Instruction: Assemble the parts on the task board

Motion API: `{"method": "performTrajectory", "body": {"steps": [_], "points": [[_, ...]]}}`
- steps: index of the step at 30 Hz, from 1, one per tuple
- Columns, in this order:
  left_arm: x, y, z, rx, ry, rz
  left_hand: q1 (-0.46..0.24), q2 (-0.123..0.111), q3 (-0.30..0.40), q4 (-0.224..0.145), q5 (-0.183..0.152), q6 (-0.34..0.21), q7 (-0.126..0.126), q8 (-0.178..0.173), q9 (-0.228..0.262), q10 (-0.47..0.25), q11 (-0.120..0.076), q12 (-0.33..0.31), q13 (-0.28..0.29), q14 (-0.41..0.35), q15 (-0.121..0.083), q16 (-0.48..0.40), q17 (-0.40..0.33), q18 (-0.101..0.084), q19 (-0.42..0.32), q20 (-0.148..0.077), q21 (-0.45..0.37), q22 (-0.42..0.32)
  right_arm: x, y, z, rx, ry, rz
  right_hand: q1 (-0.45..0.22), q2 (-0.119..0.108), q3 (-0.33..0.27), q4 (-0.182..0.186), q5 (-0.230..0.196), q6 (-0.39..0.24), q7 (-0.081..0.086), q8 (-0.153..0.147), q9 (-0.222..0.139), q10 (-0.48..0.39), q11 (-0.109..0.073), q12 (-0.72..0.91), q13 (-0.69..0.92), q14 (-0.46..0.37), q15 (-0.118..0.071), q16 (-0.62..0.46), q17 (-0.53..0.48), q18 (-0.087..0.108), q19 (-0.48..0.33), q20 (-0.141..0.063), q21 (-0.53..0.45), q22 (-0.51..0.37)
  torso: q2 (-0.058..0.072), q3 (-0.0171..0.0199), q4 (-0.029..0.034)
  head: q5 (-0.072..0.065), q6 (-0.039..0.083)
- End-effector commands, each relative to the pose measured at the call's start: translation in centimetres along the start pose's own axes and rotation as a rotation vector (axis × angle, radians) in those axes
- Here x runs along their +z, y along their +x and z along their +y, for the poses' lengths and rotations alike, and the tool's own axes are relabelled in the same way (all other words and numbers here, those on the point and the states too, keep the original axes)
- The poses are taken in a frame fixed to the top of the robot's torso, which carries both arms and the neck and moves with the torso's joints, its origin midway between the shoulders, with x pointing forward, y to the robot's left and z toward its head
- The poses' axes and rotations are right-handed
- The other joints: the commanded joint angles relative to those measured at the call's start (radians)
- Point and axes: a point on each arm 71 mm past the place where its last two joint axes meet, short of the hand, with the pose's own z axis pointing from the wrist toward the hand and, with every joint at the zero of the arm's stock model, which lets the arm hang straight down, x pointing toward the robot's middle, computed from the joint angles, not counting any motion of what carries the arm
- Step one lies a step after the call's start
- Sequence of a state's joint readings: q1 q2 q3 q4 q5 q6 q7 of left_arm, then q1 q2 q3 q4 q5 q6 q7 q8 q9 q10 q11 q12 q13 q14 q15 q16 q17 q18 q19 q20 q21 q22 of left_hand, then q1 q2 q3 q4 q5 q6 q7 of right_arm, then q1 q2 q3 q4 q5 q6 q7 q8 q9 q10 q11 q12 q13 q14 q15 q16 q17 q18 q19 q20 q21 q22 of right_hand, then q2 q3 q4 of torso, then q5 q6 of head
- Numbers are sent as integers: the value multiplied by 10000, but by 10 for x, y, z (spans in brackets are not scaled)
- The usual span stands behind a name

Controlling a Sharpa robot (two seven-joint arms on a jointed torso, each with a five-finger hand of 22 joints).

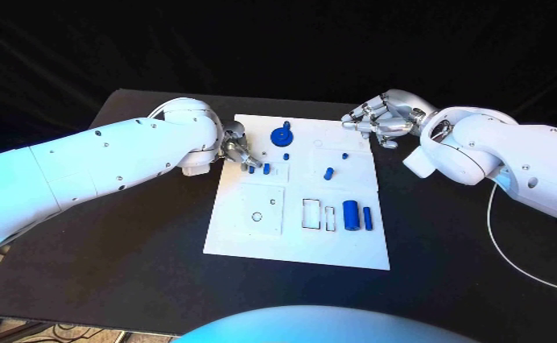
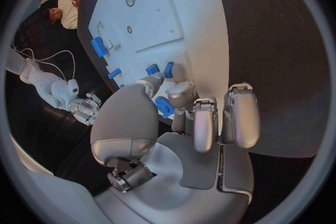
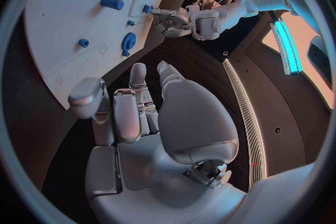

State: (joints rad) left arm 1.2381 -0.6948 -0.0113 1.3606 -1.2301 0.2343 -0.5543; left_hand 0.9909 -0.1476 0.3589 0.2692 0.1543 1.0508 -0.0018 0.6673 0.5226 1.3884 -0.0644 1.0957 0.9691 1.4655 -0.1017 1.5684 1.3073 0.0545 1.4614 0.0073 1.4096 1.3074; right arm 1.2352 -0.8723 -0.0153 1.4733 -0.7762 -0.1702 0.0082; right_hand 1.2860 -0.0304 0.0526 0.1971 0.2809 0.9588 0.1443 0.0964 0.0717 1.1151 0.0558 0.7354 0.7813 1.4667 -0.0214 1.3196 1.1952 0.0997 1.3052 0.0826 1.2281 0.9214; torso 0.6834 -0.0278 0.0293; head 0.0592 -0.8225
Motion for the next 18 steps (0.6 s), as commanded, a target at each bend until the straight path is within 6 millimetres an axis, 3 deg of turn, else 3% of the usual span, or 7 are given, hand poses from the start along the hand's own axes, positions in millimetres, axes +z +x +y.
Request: {"method": "performTrajectory", "body": {"steps": [1,4,7,15,18], "points": [[-1,-2,-1,-192,149,-224,-241,-69,-491,167,-73,112,-3,-56,-20,58,-4,20,24,1053,-87,24,2635,-98,310,-47,42,1121,0,2,1,-9,-85,171,8,72,-47,13,22,4,21,58,0,-75,22,-25,-15,218,4,-59,-11,208,-46,-1,-36,-10,2,1,-4,-2,4],[-2,-6,0,-768,327,-803,-440,-24,-1235,200,-347,78,2,-90,-42,11,4,-69,-54,1053,-90,24,2635,-72,268,-61,-53,1051,0,2,1,-9,-79,167,8,72,-47,13,22,4,21,58,0,-75,22,-25,-15,218,4,-59,-11,208,-46,-1,-36,-10,-6,7,6,-13,17],[-3,-11,2,-1438,510,-1347,-510,94,-1723,214,-376,-23,50,-151,-71,-133,38,-300,-295,1053,-68,24,2635,-22,173,-44,-256,880,0,2,0,-10,-73,168,5,79,-90,40,70,-3,21,66,-1,-79,23,-14,-33,217,4,-85,-36,210,-48,-1,-54,-31,-9,11,6,-21,22],[-9,-23,10,-2709,795,-2259,-391,479,-3120,235,-307,-529,252,-317,-153,-942,215,-1527,-1691,1053,43,24,2635,203,-247,59,-1212,94,0,1,0,-11,-63,165,5,79,-90,40,70,-3,21,66,-1,-79,23,-14,-33,217,4,-85,-36,210,-48,-1,-54,-31,5,10,-3,-56,30],[-12,-26,10,-2837,1315,-2490,110,644,-3330,216,-287,-893,392,-429,-217,-1662,341,-2546,-2843,871,127,-382,2042,429,-733,126,-2261,-772,0,1,0,-12,-59,158,5,79,-90,40,70,-3,21,66,-1,-79,23,-14,-33,217,4,-85,-36,210,-48,-1,-54,-31,9,2,-3,-81,16]]}}
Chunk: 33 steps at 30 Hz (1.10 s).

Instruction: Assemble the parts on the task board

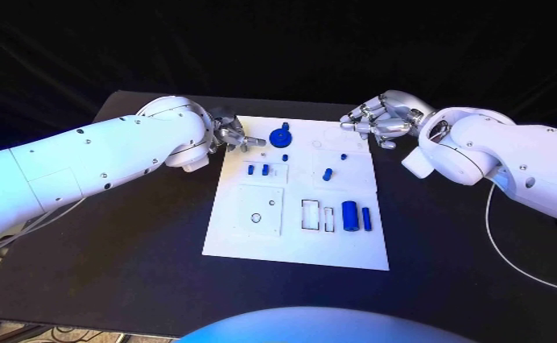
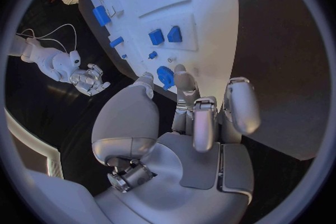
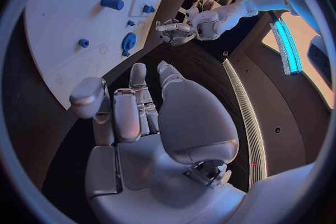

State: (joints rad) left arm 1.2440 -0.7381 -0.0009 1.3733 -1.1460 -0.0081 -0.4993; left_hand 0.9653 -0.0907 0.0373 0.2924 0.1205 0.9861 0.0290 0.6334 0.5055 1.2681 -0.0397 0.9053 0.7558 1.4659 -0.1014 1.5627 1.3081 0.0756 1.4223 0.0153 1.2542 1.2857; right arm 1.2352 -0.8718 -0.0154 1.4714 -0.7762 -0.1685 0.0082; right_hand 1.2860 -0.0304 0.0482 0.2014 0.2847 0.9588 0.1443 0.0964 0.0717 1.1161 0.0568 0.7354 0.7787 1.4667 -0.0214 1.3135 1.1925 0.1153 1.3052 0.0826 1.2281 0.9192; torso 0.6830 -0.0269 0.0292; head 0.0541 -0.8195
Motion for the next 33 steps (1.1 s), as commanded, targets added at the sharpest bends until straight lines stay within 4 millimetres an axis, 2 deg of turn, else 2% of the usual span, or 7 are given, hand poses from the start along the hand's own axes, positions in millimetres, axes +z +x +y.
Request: {"method": "performTrajectory", "body": {"steps": [1,4,7,13,18,28,33], "points": [[-2,-6,-8,-891,1134,-565,691,156,-111,-40,90,-457,172,-173,-94,-761,184,-938,-996,700,187,-694,1540,357,-679,97,-1412,-1131,0,1,0,-10,-68,146,5,79,-47,-4,32,-3,21,66,-1,-88,13,-14,-7,217,4,-24,-9,54,-49,-1,-54,-9,8,-7,-1,-40,-14],[-3,-6,-19,-1063,2389,-570,2370,455,374,-483,230,-1428,632,-639,-375,-1984,627,-1641,-1395,-550,537,-2981,-1102,904,-2473,347,-4790,-3777,0,1,0,-10,-73,138,5,79,-47,-4,32,-3,21,66,-1,-88,13,-14,-7,217,4,-24,-9,54,-49,-1,-54,-9,5,-7,4,-42,-3],[-5,-2,-33,-1130,3645,-594,4187,584,1268,-1059,215,-1994,1161,-1158,-861,-3294,1121,-2827,-2264,-3122,1016,-6920,-4889,898,-3555,744,-6426,-4818,1,2,1,-10,-94,129,5,79,-54,0,36,-4,22,67,-1,-89,13,-12,-9,216,4,-30,-15,54,-49,-1,-57,-12,17,-18,-5,-78,46],[-2,7,-51,-929,4868,-973,5354,-58,2510,-1416,-305,-1613,1403,-2262,-2128,-3212,1450,-4573,-4245,-3638,1312,-8704,-6317,1045,-3868,1190,-7776,-5825,2,2,1,-5,-129,119,25,110,-50,4,56,-12,23,67,-2,-97,13,-13,-19,208,4,-60,-52,62,-67,-1,-85,-58,16,-18,-11,-104,66],[5,14,-55,-103,5203,-1364,5113,-445,2397,-1329,-425,-1179,1391,-2843,-2748,-3106,1494,-5219,-5087,-3318,1345,-8930,-6729,1065,-3498,1240,-8123,-6199,2,2,1,-2,-147,124,35,123,-47,5,64,-15,23,67,-3,-102,13,-15,-23,203,4,-73,-69,66,-76,-1,-99,-80,8,-4,-6,-124,68],[13,27,-66,1768,5351,-1385,5053,-604,2179,-1497,-420,-530,1241,-3745,-3527,-2602,1377,-6098,-6170,-2143,1169,-8316,-6810,1076,-2236,1025,-8051,-6390,2,3,2,-26,-166,147,47,133,-44,3,72,-18,24,68,-3,-109,14,-18,-28,201,5,-83,-80,70,-86,-1,-113,-103,11,-12,-13,-119,85],[19,33,-68,2465,5134,-1280,4981,-549,2116,-1498,-407,-250,1176,-4059,-3778,-2312,1289,-6353,-6516,-564,1066,-4902,-3774,1039,-1191,887,-7270,-5891,3,4,2,-35,-173,158,47,133,-44,3,72,-18,24,68,-3,-109,14,-18,-28,201,5,-83,-80,70,-86,-1,-113,-103,16,-5,-6,-120,83]]}}
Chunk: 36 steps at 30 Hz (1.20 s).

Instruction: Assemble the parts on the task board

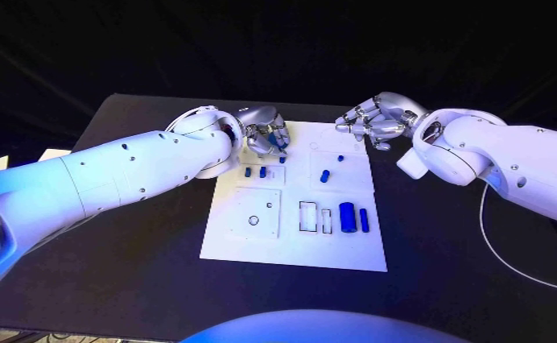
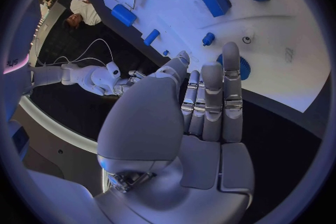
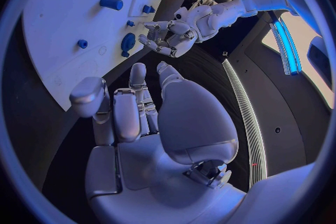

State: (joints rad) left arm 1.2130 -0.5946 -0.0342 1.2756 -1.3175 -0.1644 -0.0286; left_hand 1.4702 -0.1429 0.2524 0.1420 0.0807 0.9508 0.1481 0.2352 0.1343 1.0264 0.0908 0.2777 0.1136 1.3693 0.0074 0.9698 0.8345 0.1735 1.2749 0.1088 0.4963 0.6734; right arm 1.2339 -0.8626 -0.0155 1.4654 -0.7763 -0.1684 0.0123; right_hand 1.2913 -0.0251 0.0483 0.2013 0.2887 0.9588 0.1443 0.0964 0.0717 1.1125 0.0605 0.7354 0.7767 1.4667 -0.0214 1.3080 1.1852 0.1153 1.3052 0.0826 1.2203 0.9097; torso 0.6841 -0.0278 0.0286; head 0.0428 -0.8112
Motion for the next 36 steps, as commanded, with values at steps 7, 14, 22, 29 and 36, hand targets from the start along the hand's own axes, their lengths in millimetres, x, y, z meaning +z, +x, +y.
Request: {"method": "performTrajectory", "body": {"steps": [7,14,22,29,36], "points": [[7,9,1,1548,-162,668,-96,-27,-21,-4,-1,370,-24,-364,-281,320,-21,-362,-392,739,-34,2600,2395,-220,866,-83,2271,1953,0,2,1,-46,-131,136,9,91,-42,1,40,-21,24,69,-4,-80,-23,-22,-14,195,5,-43,-27,74,-96,-1,-50,-32,-1,5,2,-25,-19],[12,15,-1,1696,-207,1075,-144,-20,-18,2,-2,586,-41,-508,-383,511,-39,-481,-465,1017,-61,3407,3207,-425,1234,-98,3718,3208,1,3,2,-48,-143,146,9,91,-42,1,41,-21,24,69,-4,-80,-23,-22,-15,195,5,-44,-27,74,-96,-1,-50,-32,8,3,-11,-46,-34],[15,18,-4,1721,-198,1237,-156,11,26,5,3,776,-68,-564,-421,766,-90,-515,-452,1156,-103,3694,3458,-545,1453,-129,4569,3941,1,3,2,-49,-152,160,17,97,-42,0,44,-22,25,69,-4,-84,-23,-23,-18,192,5,-55,-42,78,-104,-1,-62,-52,9,17,-1,-55,-47],[17,20,-4,1848,-269,1399,-81,60,134,-39,21,1012,-136,-536,-408,995,-159,-528,-438,1197,-154,3757,3461,-581,1513,-166,4876,4221,1,3,2,-48,-159,172,17,97,-42,0,44,-22,25,69,-4,-84,-23,-23,-18,192,5,-55,-42,78,-104,-1,-62,-52,2,13,-3,-66,-54],[19,20,-4,1973,-420,1434,10,144,310,-92,38,1185,-183,-540,-406,1177,-213,-575,-436,1210,-198,3810,3489,-611,1516,-199,5093,4439,1,3,2,-57,-155,176,17,97,-42,0,44,-22,25,69,-4,-84,-23,-23,-18,192,5,-55,-42,78,-104,-1,-62,-52,9,13,-22,-78,-42]]}}
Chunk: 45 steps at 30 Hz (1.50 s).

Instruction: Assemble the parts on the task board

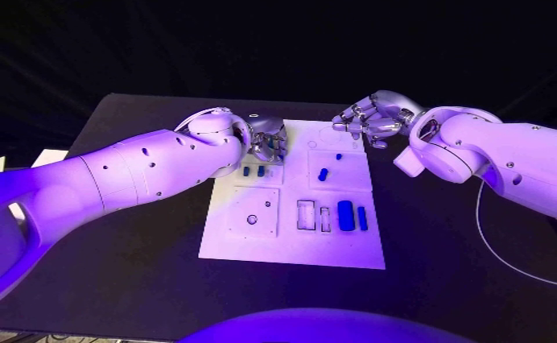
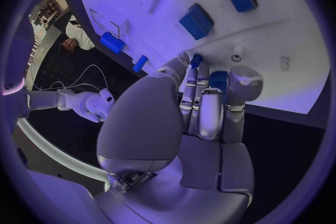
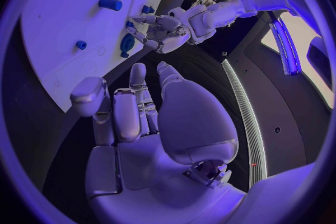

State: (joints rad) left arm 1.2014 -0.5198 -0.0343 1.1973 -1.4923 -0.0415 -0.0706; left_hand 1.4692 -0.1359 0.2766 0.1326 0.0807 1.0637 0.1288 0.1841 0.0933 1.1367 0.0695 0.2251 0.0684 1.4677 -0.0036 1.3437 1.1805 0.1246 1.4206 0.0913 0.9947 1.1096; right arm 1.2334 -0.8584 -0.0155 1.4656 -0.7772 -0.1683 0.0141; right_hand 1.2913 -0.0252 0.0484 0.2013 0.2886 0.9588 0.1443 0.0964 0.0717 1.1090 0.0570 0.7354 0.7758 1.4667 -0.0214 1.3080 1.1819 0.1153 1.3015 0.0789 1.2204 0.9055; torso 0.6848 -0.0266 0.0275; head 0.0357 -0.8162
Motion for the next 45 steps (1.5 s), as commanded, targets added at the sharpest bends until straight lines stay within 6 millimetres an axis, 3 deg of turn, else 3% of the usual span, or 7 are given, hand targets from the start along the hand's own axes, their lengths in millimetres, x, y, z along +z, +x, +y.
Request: {"method": "performTrajectory", "body": {"steps": [1,6,21,27,33,40,45], "points": [[2,2,0,217,-148,229,24,75,75,-1,36,56,9,-34,3,76,0,-54,15,228,-89,74,31,-131,69,-25,152,113,0,2,1,-59,-107,140,17,97,-42,1,45,-22,25,69,-4,-50,12,-23,-9,192,5,-55,-9,77,-67,36,-62,-9,1,0,-11,-7,8],[3,3,0,267,-255,281,52,102,148,-21,31,75,4,-55,-4,110,-6,-81,12,242,-97,93,35,-149,87,-31,254,207,0,2,1,-71,-106,149,32,112,-42,1,54,-24,25,72,-4,-56,13,-26,-18,190,5,-62,-14,78,-68,36,-68,-13,-2,-2,14,-28,-10],[7,11,1,295,-496,560,142,177,420,-120,2,172,-2,-101,-17,246,-30,-155,17,262,-115,130,17,-168,87,-51,406,372,0,3,2,-76,-120,198,51,125,-37,-3,66,-24,25,74,-4,-58,11,-26,-23,191,4,-66,-16,77,-66,36,-69,-12,-6,-1,2,-27,-50],[6,11,1,331,-474,435,454,262,809,-436,-40,411,-35,-59,12,624,-126,-60,100,288,-198,182,40,-195,117,-107,647,603,0,3,2,-78,-125,203,51,125,-37,-3,66,-24,25,74,-4,-58,11,-26,-23,191,4,-66,-16,77,-66,36,-69,-12,-8,6,20,-36,-44],[3,6,0,258,-195,-183,555,238,1180,-723,-35,586,-23,-68,28,857,-160,-62,168,296,-220,168,-42,-253,178,-144,963,889,1,3,2,-78,-141,205,51,125,-37,-3,66,-24,25,74,-4,-58,11,-26,-23,191,4,-66,-16,77,-66,36,-69,-12,-3,3,8,-39,-25],[-5,0,3,-225,-130,-621,332,165,1326,-737,-44,570,16,-160,7,819,-116,-204,161,290,-188,149,-109,-265,164,-130,1009,955,1,3,2,-79,-142,196,51,125,-37,-3,66,-24,25,74,-4,-58,11,-26,-23,191,4,-66,-16,77,-66,36,-69,-12,-23,14,12,-61,26],[-12,-8,5,-656,-70,-862,312,140,1379,-774,-44,589,17,-175,7,842,-118,-232,165,288,-186,148,-122,-266,159,-127,1024,977,1,3,2,-81,-137,185,51,125,-37,-3,66,-24,25,74,-4,-58,11,-26,-23,191,4,-66,-16,77,-66,36,-69,-12,-23,0,31,-91,45]]}}
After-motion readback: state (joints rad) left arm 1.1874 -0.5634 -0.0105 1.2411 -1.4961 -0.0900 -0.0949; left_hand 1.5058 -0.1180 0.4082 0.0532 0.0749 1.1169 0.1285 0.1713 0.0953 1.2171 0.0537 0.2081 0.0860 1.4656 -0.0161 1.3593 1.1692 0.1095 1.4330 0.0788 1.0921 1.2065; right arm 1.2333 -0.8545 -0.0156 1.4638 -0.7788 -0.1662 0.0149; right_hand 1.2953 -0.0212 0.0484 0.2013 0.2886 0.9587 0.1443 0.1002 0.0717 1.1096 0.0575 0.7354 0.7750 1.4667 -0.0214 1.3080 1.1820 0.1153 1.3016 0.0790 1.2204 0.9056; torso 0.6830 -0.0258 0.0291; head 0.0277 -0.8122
